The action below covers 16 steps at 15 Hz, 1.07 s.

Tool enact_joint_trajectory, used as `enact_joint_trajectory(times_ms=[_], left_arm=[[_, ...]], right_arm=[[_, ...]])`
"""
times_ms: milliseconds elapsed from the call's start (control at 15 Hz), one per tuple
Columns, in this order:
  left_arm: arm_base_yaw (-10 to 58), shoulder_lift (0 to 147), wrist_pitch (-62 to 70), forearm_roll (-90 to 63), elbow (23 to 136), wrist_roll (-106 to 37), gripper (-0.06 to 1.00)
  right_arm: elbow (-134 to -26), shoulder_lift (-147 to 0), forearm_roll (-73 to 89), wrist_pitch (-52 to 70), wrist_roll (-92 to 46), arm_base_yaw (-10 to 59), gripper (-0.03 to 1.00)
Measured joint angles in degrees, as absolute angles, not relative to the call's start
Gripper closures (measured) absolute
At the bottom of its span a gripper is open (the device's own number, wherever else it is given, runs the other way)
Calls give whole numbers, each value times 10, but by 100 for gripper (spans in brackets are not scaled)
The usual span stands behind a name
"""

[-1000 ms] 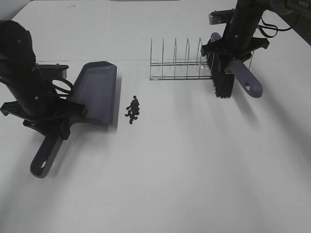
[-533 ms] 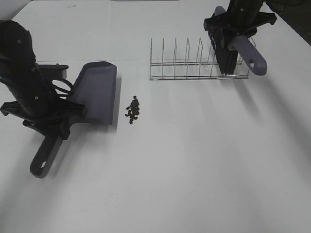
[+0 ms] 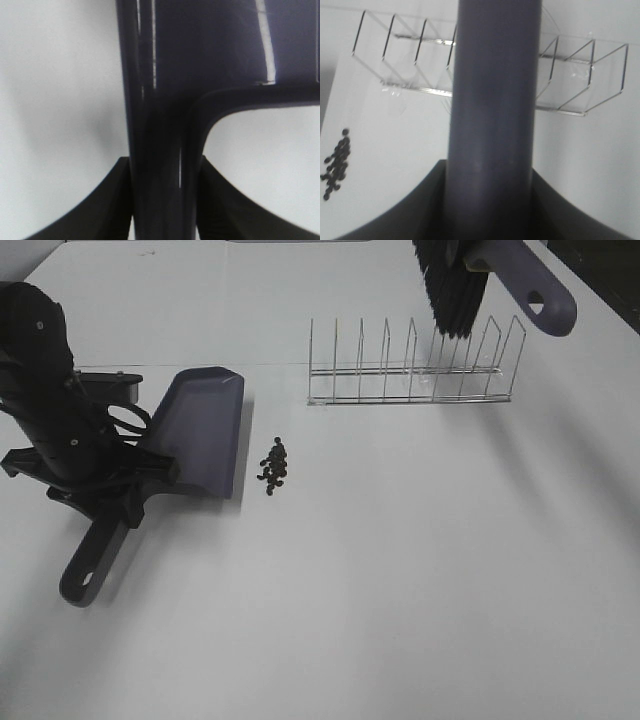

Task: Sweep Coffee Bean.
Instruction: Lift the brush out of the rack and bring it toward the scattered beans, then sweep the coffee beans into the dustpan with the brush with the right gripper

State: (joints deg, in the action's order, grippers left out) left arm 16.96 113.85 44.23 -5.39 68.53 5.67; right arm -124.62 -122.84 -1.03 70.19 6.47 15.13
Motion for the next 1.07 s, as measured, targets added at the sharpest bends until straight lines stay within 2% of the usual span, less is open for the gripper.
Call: enact_joint_trajectory(times_ms=[400, 600, 800, 1067], left_arm=[[171, 1137, 471, -56, 685, 72, 60], [190, 1137, 466, -55, 667, 95, 60], [236, 1159, 442, -56, 650, 130, 60], [236, 1178, 438, -53, 652, 152, 60]], right_arm=[[-1014, -1167, -81, 706, 135, 282, 66], [-972, -1167, -122, 706, 172, 320, 66], [-969, -1172, -132, 706, 200, 327, 66], [-969, -1217, -133, 705, 205, 327, 66]])
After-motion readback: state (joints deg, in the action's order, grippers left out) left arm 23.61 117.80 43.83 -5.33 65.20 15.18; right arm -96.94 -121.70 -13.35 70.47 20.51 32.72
